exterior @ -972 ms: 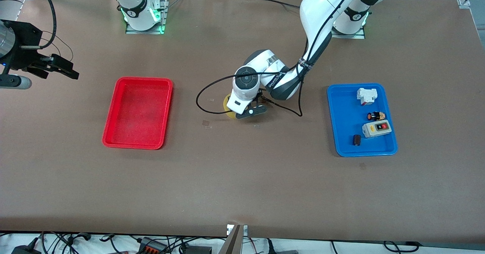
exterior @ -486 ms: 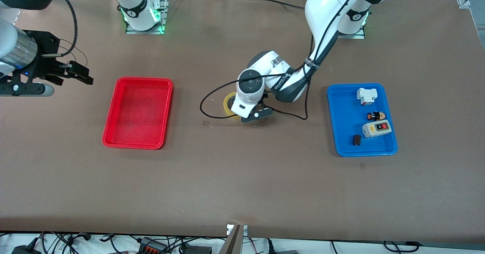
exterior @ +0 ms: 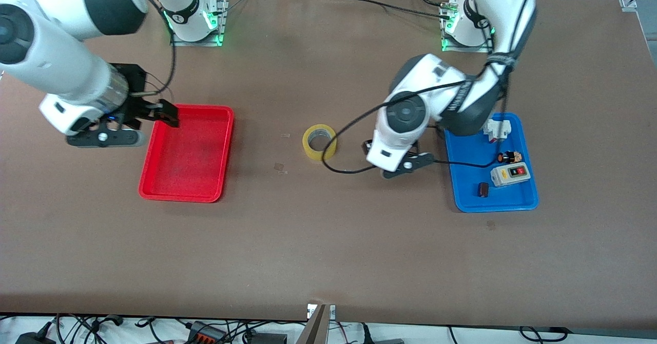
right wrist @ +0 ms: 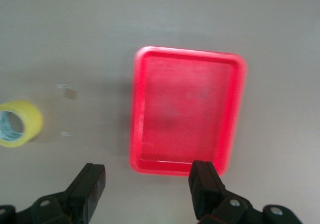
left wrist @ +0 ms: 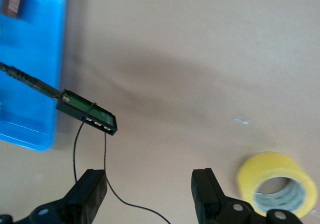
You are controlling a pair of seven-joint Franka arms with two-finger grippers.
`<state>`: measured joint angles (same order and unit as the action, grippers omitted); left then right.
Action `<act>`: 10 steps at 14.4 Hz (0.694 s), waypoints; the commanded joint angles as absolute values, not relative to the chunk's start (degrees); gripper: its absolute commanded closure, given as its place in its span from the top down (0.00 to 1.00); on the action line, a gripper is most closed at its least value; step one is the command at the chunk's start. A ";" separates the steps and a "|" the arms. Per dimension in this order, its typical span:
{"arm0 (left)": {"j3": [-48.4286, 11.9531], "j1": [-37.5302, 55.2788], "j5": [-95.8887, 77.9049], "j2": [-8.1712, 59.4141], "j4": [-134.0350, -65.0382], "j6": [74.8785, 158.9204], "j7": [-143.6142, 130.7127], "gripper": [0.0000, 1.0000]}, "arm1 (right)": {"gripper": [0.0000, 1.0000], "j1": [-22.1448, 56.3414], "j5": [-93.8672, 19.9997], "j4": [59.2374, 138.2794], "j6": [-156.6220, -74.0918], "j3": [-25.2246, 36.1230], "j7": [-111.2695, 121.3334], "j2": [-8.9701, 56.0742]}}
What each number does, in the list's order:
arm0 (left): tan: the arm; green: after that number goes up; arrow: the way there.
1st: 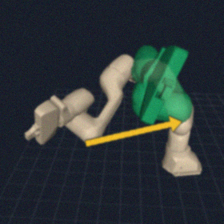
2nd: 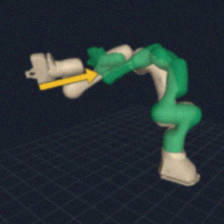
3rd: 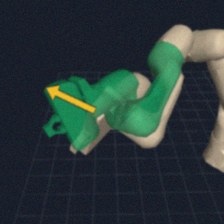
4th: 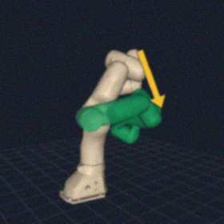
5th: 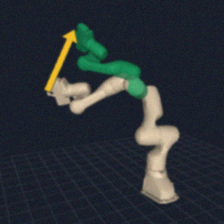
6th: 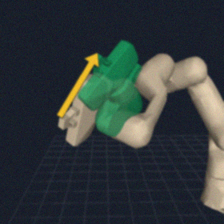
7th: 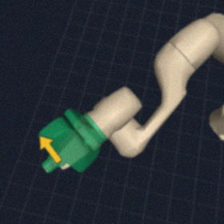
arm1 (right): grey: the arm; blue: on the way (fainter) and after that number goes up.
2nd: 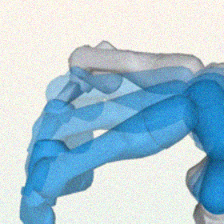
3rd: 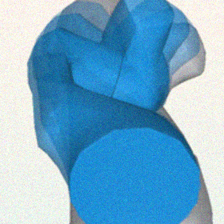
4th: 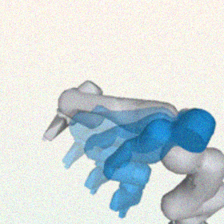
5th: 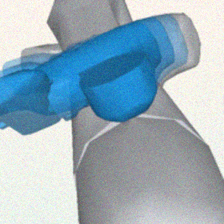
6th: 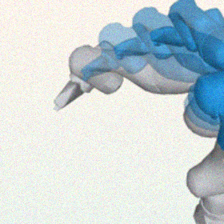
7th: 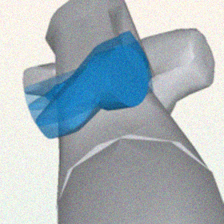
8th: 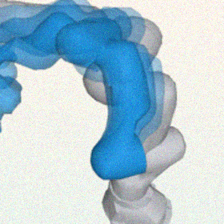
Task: Place and move tape with both arms
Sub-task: 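Retract the left gripper while the right gripper reaches the tape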
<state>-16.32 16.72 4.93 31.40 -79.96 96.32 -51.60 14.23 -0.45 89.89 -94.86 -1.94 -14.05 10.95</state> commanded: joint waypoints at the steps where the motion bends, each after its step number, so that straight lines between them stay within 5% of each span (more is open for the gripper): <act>1: -16.26 12.40 6.24 26.99 -81.12 92.03 -41.87 1.00 | 0.98 17.56 -2.81 88.95 -97.11 -1.76 -18.36 13.09; 7: -16.35 0.89 6.15 25.49 -69.89 76.67 -20.33 1.00 | 0.98 27.40 -1.93 89.03 -105.10 -1.67 -29.69 20.20; 10: -16.96 -4.56 5.19 23.83 -69.52 73.04 -11.89 1.00 | 0.98 31.80 -1.06 88.95 -110.99 -1.67 -36.37 24.33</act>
